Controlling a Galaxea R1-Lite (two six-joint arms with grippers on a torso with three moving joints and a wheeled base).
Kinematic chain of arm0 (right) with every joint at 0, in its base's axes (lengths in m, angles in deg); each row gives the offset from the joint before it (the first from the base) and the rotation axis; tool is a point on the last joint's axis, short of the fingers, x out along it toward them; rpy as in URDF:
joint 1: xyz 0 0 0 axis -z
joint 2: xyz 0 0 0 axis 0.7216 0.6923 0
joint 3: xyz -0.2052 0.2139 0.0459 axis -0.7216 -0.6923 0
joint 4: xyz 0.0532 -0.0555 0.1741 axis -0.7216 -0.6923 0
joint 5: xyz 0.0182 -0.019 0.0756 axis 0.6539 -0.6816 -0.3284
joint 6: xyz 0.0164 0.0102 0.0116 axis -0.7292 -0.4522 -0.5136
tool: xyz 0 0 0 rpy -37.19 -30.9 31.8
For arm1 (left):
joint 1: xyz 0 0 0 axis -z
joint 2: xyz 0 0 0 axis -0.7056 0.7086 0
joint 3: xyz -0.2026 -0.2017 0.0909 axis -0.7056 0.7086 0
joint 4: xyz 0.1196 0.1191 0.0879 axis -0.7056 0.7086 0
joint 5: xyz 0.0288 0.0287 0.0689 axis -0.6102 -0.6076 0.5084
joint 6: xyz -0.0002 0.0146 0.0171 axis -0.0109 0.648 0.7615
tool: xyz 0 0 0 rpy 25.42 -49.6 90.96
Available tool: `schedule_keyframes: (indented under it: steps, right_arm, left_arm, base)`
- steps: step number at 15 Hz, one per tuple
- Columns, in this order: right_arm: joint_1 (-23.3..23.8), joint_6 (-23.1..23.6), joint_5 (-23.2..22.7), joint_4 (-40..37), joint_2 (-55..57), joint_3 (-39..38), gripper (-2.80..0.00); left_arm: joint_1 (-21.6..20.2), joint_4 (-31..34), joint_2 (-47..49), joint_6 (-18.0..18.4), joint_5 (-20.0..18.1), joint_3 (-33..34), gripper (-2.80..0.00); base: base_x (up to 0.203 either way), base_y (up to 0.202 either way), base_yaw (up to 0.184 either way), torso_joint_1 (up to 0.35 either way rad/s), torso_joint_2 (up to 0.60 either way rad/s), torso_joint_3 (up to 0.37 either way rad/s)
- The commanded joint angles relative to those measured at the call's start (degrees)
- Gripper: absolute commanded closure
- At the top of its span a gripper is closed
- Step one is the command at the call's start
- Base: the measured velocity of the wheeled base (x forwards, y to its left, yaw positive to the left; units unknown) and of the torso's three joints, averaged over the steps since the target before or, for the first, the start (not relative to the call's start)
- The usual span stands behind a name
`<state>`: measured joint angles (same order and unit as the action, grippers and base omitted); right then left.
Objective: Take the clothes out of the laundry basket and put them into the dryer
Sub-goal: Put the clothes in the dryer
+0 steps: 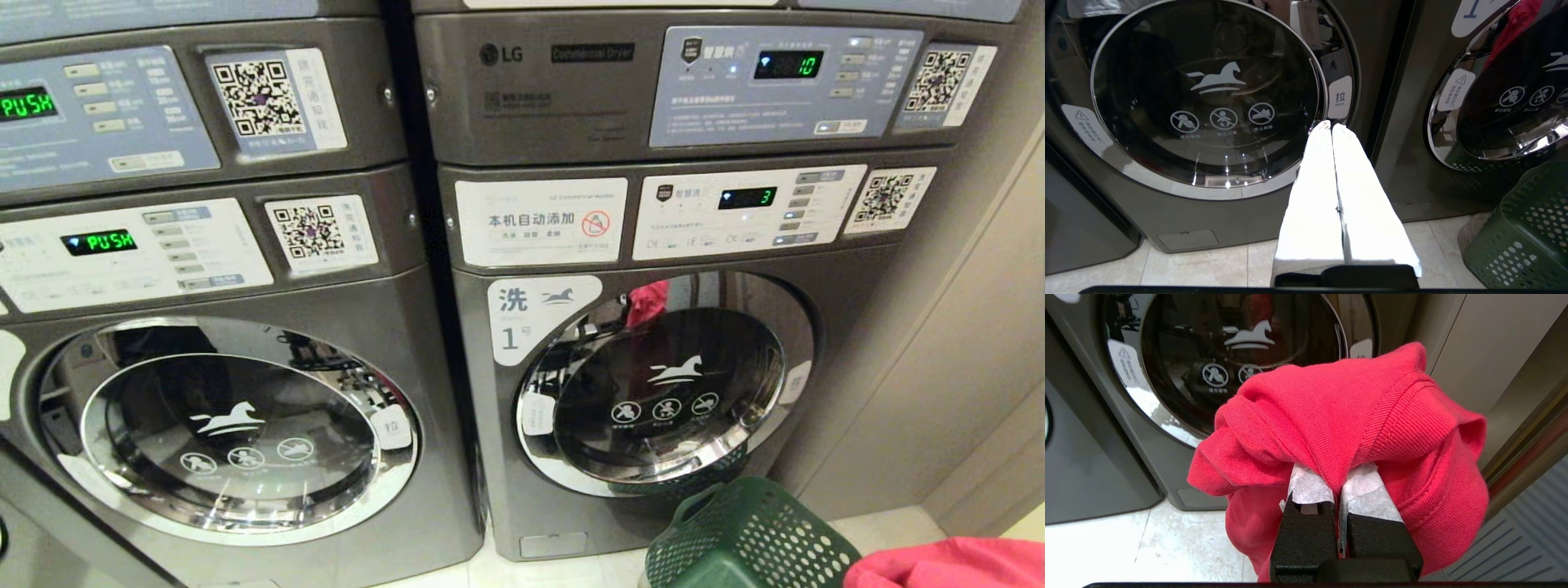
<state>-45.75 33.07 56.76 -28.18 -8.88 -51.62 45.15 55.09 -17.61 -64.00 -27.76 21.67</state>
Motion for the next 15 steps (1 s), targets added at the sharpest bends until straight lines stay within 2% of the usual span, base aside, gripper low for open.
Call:
schedule_keyframes:
  steps: [1,15]
  right_arm:
    - [0.0,0.1,0.0,0.0,0.0,0.0,0.0]
    - [0.0,0.1,0.0,0.1,0.1,0.0,0.0]
  left_arm:
    - [0.0,0.0,-0.1,0.0,0.0,0.0,0.0]
    - [0.0,0.0,-0.1,0.0,0.0,0.0,0.0]
  base:
    - [0.0,0.0,0.0,0.154,-0.5,-0.334]
    - [0.0,0.0,0.0,0.206,-0.53,-0.327]
